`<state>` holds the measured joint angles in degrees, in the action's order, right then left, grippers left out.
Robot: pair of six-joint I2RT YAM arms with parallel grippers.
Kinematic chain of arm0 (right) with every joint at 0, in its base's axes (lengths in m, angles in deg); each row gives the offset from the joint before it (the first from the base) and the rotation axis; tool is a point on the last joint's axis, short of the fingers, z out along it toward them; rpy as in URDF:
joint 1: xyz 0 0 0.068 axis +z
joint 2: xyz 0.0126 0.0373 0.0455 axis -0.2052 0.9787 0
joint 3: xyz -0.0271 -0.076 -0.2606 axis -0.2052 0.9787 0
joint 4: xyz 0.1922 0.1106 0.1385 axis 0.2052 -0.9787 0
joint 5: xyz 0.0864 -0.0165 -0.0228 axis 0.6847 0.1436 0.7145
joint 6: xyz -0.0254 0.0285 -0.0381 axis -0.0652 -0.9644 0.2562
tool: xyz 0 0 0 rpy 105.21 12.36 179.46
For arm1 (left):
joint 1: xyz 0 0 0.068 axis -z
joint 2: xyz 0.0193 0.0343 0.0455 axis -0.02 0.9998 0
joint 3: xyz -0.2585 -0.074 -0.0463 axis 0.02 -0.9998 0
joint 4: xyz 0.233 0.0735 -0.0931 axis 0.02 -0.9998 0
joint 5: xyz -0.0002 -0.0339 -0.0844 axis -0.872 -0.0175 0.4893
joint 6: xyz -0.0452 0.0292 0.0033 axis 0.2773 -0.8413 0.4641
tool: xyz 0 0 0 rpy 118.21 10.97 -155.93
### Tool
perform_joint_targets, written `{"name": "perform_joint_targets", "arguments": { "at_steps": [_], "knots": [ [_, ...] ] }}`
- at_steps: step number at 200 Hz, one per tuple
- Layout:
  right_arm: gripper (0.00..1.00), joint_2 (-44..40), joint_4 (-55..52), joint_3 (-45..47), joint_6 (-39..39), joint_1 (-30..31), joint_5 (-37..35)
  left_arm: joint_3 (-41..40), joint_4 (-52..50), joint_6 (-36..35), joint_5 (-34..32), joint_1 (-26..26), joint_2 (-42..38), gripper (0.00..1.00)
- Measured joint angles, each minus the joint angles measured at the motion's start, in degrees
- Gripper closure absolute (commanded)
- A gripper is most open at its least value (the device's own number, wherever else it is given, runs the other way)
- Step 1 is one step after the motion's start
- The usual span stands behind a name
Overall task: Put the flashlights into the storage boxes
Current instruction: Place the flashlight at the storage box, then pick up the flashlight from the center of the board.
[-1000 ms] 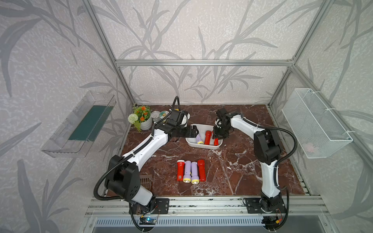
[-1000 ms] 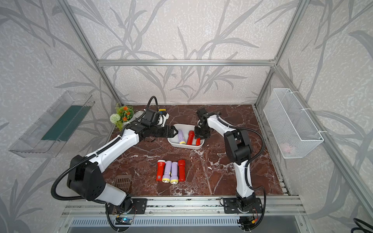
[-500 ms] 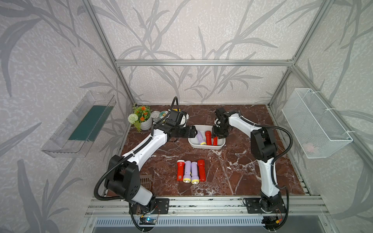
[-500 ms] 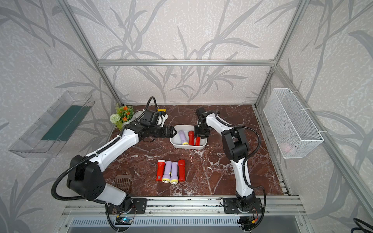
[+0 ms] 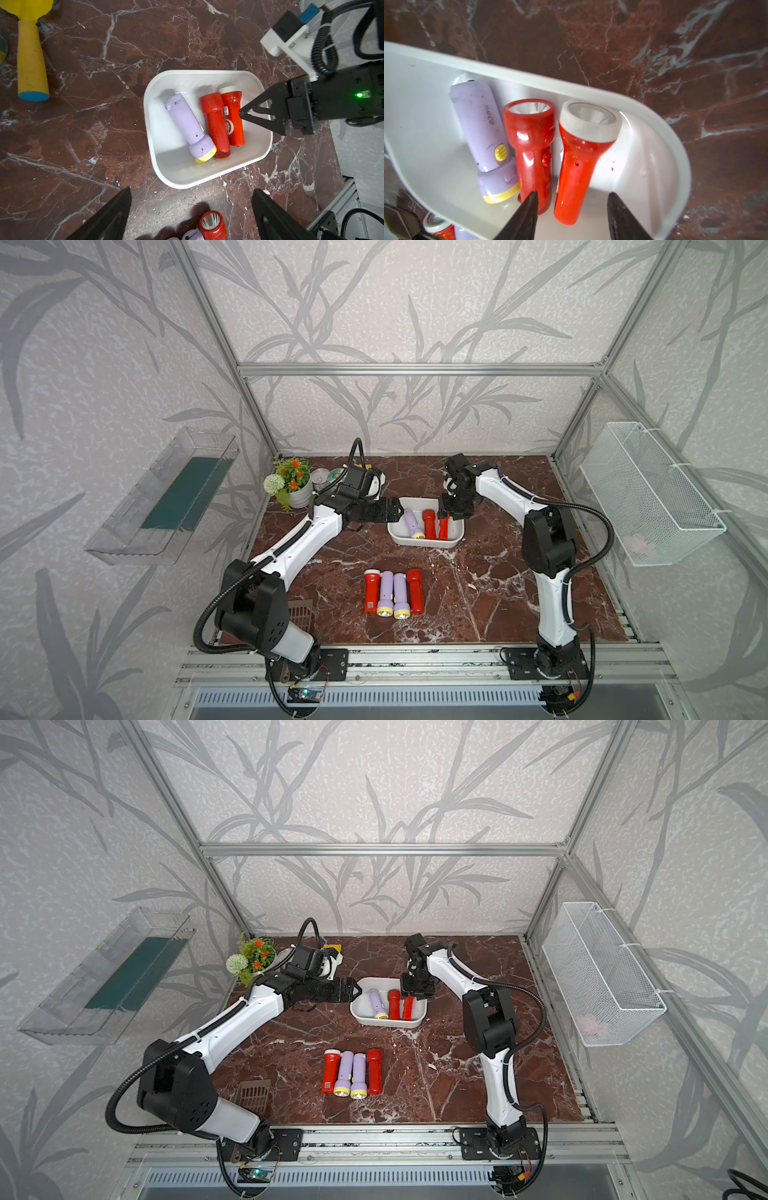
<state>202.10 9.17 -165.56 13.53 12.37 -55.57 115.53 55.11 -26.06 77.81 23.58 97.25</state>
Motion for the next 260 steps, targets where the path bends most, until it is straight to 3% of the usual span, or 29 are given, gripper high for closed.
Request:
{"name": "perform_joint_targets", "arguments": {
  "at_steps": [59, 99, 140, 148, 153, 158, 170, 213, 260],
  "knots": [
    [0.44, -13.92, 0.98, 10.4, 0.02, 1.6, 1.75, -1.44, -0.09, 0.52, 1.01, 0.0, -1.66, 0.07],
    [0.35, -21.18, 2.16, 20.15, 0.04, 4.37, 3.82, -8.72, -1.18, 2.25, 0.94, 0.0, -8.17, 0.07],
    [0.32, -26.12, 2.32, 25.31, 0.26, 8.66, 5.14, -17.57, -3.85, 5.68, -0.83, 0.2, -16.57, 0.07],
    [0.28, -26.88, 2.54, 26.14, 0.24, 9.51, 5.4, -18.88, -4.33, 6.36, -1.27, 0.28, -17.88, 0.07],
    [0.14, -27.39, 2.82, 26.73, 0.17, 9.94, 5.6, -19.76, -4.66, 6.91, -1.7, 0.42, -18.82, 0.07],
    [0.07, -27.91, 3.15, 27.52, -0.2, 10.4, 5.88, -20.44, -5.09, 7.34, -1.97, 0.48, -19.61, 0.07],
    [0.0, -29.2, 3.72, 29.4, -0.33, 11.06, 6.45, -21.9, -5.88, 8.35, -2.78, 0.7, -21.18, 0.07],
    [0.01, -34.86, 6.21, 35.76, -2.54, 11.65, 9.11, -24.13, -9.6, 10.91, -5.73, 1.16, -23.06, 0.07],
    [0.01, -40.7, 6.97, 36.74, -3.21, 11.87, 10.71, -25.66, -11.8, 14.29, -8.04, 2.58, -23.12, 0.09]
  ]
}}
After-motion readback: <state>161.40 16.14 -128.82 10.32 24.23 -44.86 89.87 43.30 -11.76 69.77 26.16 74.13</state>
